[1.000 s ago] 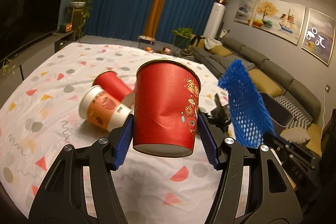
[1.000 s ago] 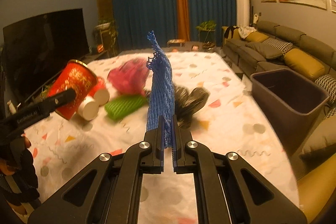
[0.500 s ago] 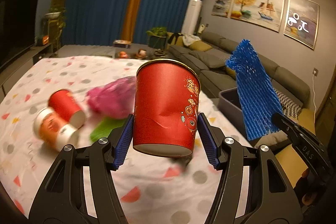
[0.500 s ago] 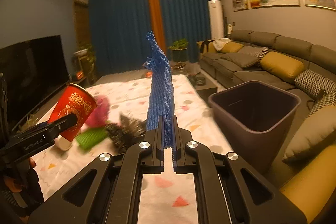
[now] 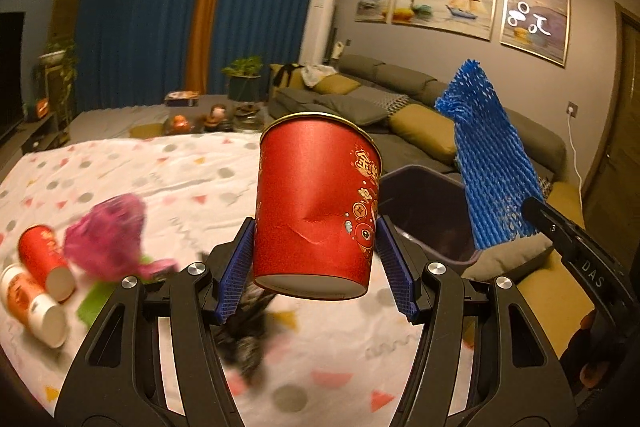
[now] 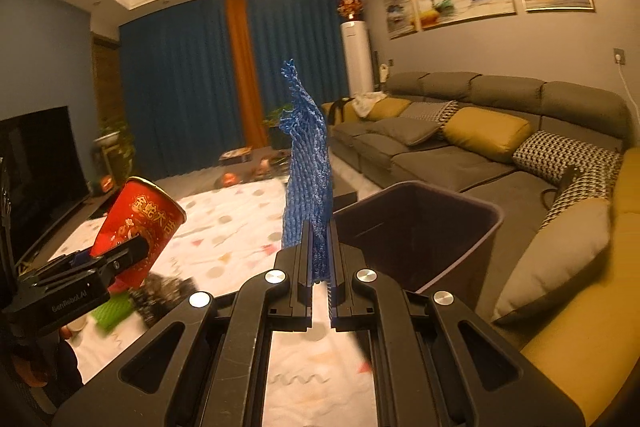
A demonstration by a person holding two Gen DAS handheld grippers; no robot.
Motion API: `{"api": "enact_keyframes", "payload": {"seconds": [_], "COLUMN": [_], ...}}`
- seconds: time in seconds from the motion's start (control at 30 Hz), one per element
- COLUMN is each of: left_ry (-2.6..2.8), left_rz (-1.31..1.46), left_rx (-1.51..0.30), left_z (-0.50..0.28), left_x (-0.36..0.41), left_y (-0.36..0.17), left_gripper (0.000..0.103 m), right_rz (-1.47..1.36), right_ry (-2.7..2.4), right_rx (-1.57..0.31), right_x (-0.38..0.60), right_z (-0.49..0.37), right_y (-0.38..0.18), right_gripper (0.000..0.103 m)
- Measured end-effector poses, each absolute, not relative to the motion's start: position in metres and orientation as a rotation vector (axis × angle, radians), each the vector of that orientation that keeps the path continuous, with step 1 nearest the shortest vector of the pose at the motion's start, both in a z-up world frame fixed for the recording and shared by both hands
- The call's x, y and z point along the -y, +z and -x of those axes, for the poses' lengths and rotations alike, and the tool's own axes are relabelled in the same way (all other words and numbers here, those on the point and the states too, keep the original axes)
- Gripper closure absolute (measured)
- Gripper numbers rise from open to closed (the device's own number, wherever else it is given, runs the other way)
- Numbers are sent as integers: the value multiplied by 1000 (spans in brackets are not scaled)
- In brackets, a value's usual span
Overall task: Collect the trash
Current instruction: 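Carry the red cup and blue net over the grey bin and release both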
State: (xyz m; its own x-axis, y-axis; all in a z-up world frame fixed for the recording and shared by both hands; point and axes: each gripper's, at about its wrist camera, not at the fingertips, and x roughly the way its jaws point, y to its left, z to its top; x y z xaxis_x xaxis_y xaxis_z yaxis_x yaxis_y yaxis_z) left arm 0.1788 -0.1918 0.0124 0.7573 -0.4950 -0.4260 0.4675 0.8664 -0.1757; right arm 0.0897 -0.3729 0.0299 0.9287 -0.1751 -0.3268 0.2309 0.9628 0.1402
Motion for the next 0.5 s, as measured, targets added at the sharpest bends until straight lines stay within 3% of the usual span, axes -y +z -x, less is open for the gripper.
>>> {"api": "enact_keyframes", "payload": {"seconds": [0.5], "left_ry": [-633], "left_rz": [30], "left_rx": [-471], "left_z": [-218], "left_x": [281], "left_y": [24], "left_gripper": [44], "right_rz": [-188], "right_ry": [-354], "right_rx": [-330], "right_x": [424], "right_z": [-111], "right_y": [22], "right_gripper": [96]}}
